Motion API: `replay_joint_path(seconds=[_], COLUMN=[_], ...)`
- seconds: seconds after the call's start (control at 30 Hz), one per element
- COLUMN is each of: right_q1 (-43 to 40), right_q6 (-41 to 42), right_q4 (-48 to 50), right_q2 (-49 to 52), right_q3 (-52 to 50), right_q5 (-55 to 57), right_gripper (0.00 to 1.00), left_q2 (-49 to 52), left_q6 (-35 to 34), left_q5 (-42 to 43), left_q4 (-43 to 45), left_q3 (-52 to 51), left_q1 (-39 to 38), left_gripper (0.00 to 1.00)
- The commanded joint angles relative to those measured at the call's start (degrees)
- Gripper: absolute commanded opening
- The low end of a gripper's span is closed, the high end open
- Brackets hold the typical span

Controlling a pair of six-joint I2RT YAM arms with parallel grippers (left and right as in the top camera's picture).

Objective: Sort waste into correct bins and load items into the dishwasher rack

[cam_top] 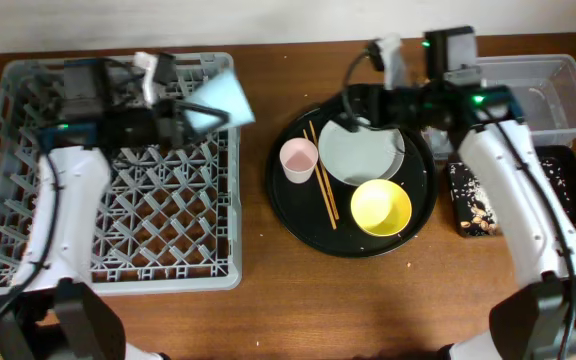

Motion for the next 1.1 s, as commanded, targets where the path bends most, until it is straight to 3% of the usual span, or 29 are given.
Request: replay_joint_path(seconds=[0.0, 0.03, 0.17, 0.3, 0.4, 0.63, 0.93, 1.0, 1.07], right_q1=[-1.99, -1.64, -0.44, -0.46, -0.46, -0.46, -0.46, -0.46, -0.46], right_q6=[-0.33, -0.35, -0.35, -0.35, -0.35, -0.48, -1.01, -1.01, -1.01], right_q4=[-7.69, -9.60, -12.20, -12.46, -12.90, -14.51, -15.28, -15.32, -15.32], right_q2=[0.02, 0.02, 0.02, 0.02, 0.02, 0.02, 0.02, 0.02, 0.02], right_q3=[-0.02, -0.02, -0.28, -1.01, -1.01, -1.01, -1.01, -1.01, -1.01], right_q5=[15.74, 19.47, 24.90, 24.92, 24.94, 26.82, 26.82, 26.82, 26.82], right_gripper=[0.98, 0.99, 0.98, 0.98, 0.98, 0.98, 0.98, 0.98, 0.98], left_q2=[-4.26, -5.40, -5.99, -5.99, -5.70, 1.07, 5.42, 5.42, 5.42], left_q6=[-0.63, -0.63, -0.66, -3.52, -9.20, -9.14, -9.16, -9.14, -9.14], left_q5=[-31.08, -44.33, -72.59, -83.69, -85.29, -82.64, -83.89, -84.91, -84.94], left_q4=[-9.01, -15.06, -31.74, -39.76, -44.04, -41.51, -45.42, -45.44, -45.07], left_q3=[0.92, 0.92, 0.92, 0.92, 0.90, 0.83, 0.83, 0.83, 0.83], left_q1=[3.21, 2.60, -3.87, -12.52, -14.60, -19.15, -19.63, -19.63, -19.61], left_gripper=[0.43, 0.43, 0.43, 0.43, 0.43, 0.43, 0.44, 0.71, 0.87])
